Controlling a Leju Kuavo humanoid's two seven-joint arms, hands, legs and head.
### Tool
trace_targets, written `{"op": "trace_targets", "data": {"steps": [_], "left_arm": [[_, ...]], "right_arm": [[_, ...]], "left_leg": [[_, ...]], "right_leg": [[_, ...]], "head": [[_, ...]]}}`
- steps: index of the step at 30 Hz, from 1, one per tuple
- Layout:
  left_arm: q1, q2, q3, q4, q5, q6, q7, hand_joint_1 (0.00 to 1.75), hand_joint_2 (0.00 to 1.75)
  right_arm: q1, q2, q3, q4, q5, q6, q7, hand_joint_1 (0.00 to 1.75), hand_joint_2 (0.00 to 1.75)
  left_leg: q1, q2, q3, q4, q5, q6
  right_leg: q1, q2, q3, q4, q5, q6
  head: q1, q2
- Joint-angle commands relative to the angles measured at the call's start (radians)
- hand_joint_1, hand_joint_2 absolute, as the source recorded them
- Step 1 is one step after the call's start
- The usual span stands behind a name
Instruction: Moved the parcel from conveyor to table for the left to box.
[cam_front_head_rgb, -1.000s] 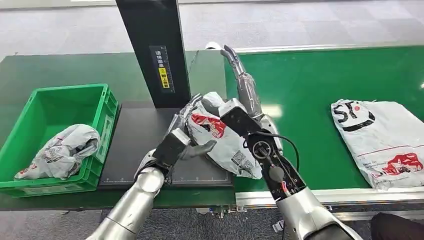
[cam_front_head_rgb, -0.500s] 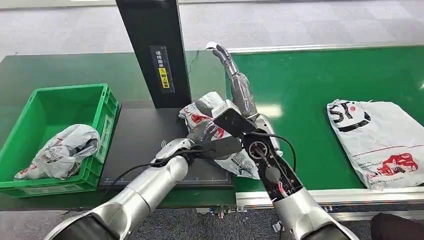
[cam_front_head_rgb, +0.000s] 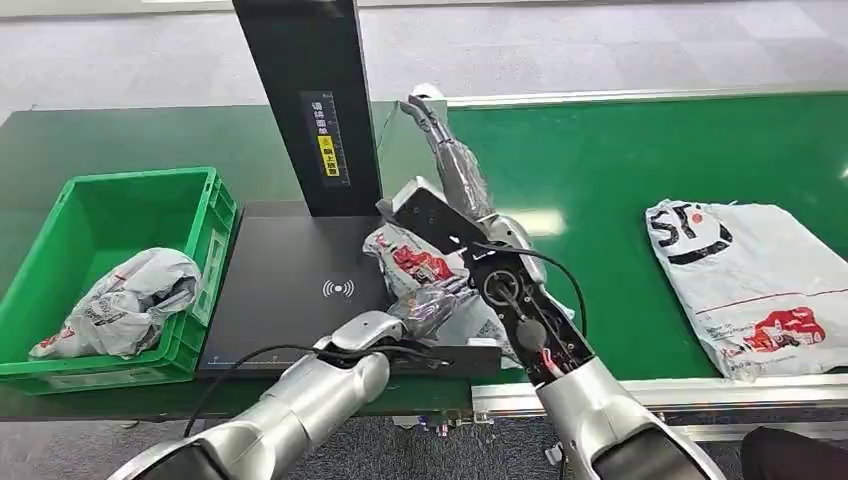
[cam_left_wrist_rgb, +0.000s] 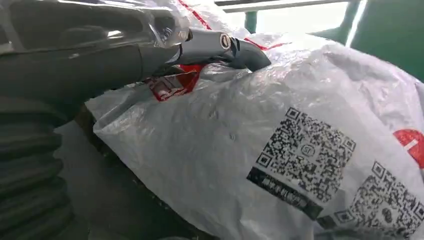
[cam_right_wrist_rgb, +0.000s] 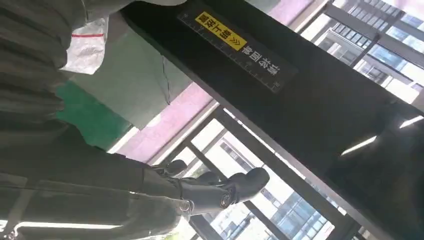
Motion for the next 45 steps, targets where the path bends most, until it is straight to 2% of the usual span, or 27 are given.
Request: {"op": "trace_targets", "data": {"steps": [1, 10, 17, 18, 19, 20, 22, 27, 40, 42, 45], "left_arm": [[-0.007, -0.004, -0.041, 0.069, -0.003, -0.004, 0.001, 0.0, 1.75], [0.0, -0.005, -0.04, 0.067, -0.007, -0.006, -0.004, 0.0, 1.75], [0.049, -0.026, -0.049, 0.045, -0.043, 0.058, -0.032, 0.0, 1.75], [0.052, -0.026, -0.04, 0.041, -0.041, 0.072, -0.036, 0.21, 1.75], [0.054, -0.023, -0.037, 0.039, -0.048, 0.084, -0.039, 1.36, 1.75], [0.056, -0.019, -0.035, 0.036, -0.053, 0.094, -0.04, 1.55, 1.75], [0.058, -0.009, -0.021, 0.038, -0.06, 0.117, -0.021, 1.75, 1.75], [0.074, 0.006, 0.027, 0.049, -0.07, 0.155, 0.016, 1.75, 1.75], [0.117, 0.004, 0.084, 0.041, -0.057, 0.194, -0.012, 1.75, 1.75], [0.125, 0.011, 0.115, 0.027, -0.043, 0.255, -0.042, 1.75, 1.75], [0.142, 0.045, 0.209, -0.042, 0.013, 0.467, -0.146, 1.75, 1.75]], "right_arm": [[-0.064, 0.002, 0.034, 0.105, 0.003, 0.006, 0.003, 0.0, 1.75], [-0.067, 0.003, 0.032, 0.111, 0.008, 0.007, 0.006, 0.0, 1.75], [-0.076, 0.0, 0.016, 0.135, 0.029, 0.015, -0.008, 0.0, 1.75], [-0.077, 0.002, 0.015, 0.14, 0.033, 0.016, -0.012, 0.0, 1.75], [-0.08, 0.006, 0.014, 0.148, 0.038, 0.017, -0.017, 0.0, 1.75], [-0.082, 0.008, 0.014, 0.152, 0.041, 0.017, -0.019, 0.0, 1.75], [-0.091, 0.011, 0.013, 0.162, 0.046, 0.019, -0.022, 0.0, 1.75], [-0.109, 0.013, 0.012, 0.176, 0.042, 0.026, -0.015, 0.0, 1.75], [-0.101, -0.002, 0.011, 0.183, 0.035, 0.015, -0.018, 0.0, 1.75], [-0.096, -0.006, 0.012, 0.174, 0.035, 0.013, -0.019, 0.0, 1.75], [-0.082, -0.024, 0.014, 0.141, 0.033, 0.015, -0.016, 0.0, 1.75]], "left_leg": [[0.0, 0.001, 0.002, -0.001, 0.0, 0.003], [0.0, 0.0, 0.002, -0.001, 0.0, 0.003], [0.0, 0.0, 0.003, -0.001, 0.0, 0.003], [0.0, -0.001, 0.002, -0.001, 0.0, 0.002], [0.0, -0.001, 0.001, -0.001, 0.0, 0.002], [0.0, -0.001, 0.003, -0.001, 0.0, 0.003], [0.0, 0.0, 0.003, -0.001, 0.0, 0.003], [0.0, 0.002, 0.003, -0.001, 0.0, 0.003], [0.0, 0.001, 0.003, -0.001, 0.0, 0.002], [0.0, 0.001, 0.003, -0.002, 0.0, 0.002], [0.0, 0.001, 0.003, -0.001, 0.0, 0.002]], "right_leg": [[0.001, 0.0, 0.002, -0.001, 0.0, -0.003], [0.001, -0.001, 0.002, -0.001, 0.0, -0.003], [0.001, -0.001, 0.003, -0.002, 0.0, -0.004], [0.0, -0.001, 0.002, -0.001, 0.0, -0.002], [0.0, -0.001, 0.001, -0.001, 0.0, -0.002], [0.001, -0.001, 0.003, -0.002, 0.0, -0.004], [0.001, -0.001, 0.002, -0.002, 0.0, -0.004], [0.0, 0.001, 0.002, -0.001, 0.001, -0.004], [0.0, 0.0, 0.002, -0.001, 0.0, -0.003], [0.0, 0.0, 0.003, -0.002, 0.001, -0.003], [0.0, 0.001, 0.002, -0.001, 0.0, -0.002]], "head": [[0.0, 0.0], [0.0, 0.0], [0.0, 0.0], [0.0, 0.0], [0.0, 0.0], [0.0, 0.0], [0.0, 0.0], [0.0, 0.0], [0.0, 0.0], [0.0, 0.0], [0.0, 0.0]]}}
